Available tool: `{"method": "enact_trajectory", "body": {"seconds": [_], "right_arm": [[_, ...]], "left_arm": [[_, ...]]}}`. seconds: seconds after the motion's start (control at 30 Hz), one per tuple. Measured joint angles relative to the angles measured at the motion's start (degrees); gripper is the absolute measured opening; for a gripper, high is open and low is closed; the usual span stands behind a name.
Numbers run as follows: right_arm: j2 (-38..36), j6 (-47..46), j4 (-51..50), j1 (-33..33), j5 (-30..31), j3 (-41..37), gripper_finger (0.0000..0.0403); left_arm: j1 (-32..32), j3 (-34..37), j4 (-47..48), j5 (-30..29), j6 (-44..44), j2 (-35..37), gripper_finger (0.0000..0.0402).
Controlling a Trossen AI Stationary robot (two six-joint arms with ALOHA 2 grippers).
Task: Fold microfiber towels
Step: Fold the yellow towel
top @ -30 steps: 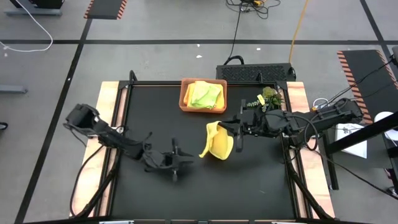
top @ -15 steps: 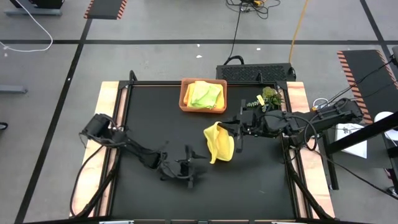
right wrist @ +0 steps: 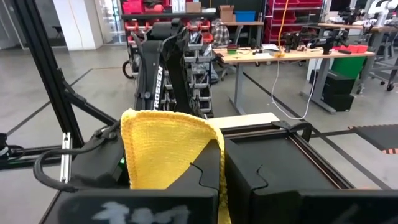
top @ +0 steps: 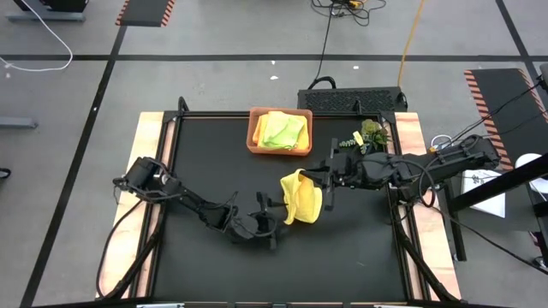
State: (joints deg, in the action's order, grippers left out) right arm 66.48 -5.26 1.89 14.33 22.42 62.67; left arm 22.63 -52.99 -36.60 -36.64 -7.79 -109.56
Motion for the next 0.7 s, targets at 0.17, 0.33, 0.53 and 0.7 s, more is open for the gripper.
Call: {"method": "enact_trajectory", "body": {"seconds": [0.17, 0.33, 0.53, 0.7], "right_arm": [[0.0, 0.0, -0.5, 0.0, 0.0, 0.0, 0.0000], [0.0, 0.0, -0.5, 0.0, 0.0, 0.0, 0.0000], [0.0, -0.3, -0.5, 0.7, -0.2, 0.0, 0.0000], [0.0, -0.3, 0.0, 3.3, -1.8, 0.0, 0.0006]], "left_arm": [[-0.5, 0.0, 2.5, 0.5, 0.0, 0.0, 0.0189], [0.0, 0.0, 5.3, 0.2, -3.7, 0.1, 0.0046], [3.2, 0.1, 14.8, -9.6, -6.8, 6.6, 0.0012], [8.9, 0.1, 26.7, -20.6, -6.8, 17.9, 0.0006]]}}
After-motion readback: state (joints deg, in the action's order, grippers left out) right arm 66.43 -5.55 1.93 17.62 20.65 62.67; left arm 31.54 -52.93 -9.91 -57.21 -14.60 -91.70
